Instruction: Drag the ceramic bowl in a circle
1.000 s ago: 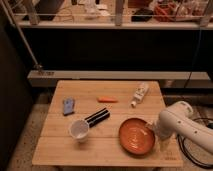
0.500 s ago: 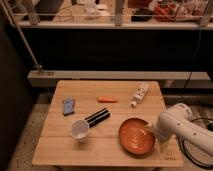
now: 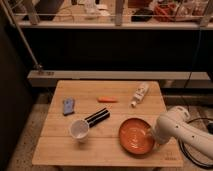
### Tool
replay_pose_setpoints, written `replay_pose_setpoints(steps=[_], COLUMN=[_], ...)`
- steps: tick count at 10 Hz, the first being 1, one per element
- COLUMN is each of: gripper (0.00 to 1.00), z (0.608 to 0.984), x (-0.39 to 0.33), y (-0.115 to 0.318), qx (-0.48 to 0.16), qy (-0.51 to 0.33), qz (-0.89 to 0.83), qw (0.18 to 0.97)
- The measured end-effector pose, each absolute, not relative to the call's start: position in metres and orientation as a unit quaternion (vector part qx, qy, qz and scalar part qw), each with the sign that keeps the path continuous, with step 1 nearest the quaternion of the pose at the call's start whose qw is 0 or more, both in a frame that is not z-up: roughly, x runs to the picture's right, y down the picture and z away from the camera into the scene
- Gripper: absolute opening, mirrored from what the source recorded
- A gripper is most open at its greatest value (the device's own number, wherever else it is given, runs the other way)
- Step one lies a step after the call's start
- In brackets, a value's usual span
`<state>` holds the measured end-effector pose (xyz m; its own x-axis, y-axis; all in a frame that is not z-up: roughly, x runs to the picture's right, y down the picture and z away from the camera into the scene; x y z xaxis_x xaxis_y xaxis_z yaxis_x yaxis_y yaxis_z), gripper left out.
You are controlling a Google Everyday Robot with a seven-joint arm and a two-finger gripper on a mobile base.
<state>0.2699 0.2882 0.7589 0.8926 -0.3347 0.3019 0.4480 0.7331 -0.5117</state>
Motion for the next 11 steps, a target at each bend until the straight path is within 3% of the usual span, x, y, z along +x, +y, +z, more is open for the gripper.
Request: replay_pose_setpoints(steps=[2, 5, 11], gripper=[0.33, 0.07, 0.07], z=[0.760, 0.761, 0.766], x=[0.267, 0.226, 0.194], y=[0.293, 0.283, 0.261], qx=[-0.297, -0.291, -0.285], qy=[-0.097, -0.100, -0.106], qz=[-0.218, -0.235, -0.256], qw=[0.924, 0.922, 0.918])
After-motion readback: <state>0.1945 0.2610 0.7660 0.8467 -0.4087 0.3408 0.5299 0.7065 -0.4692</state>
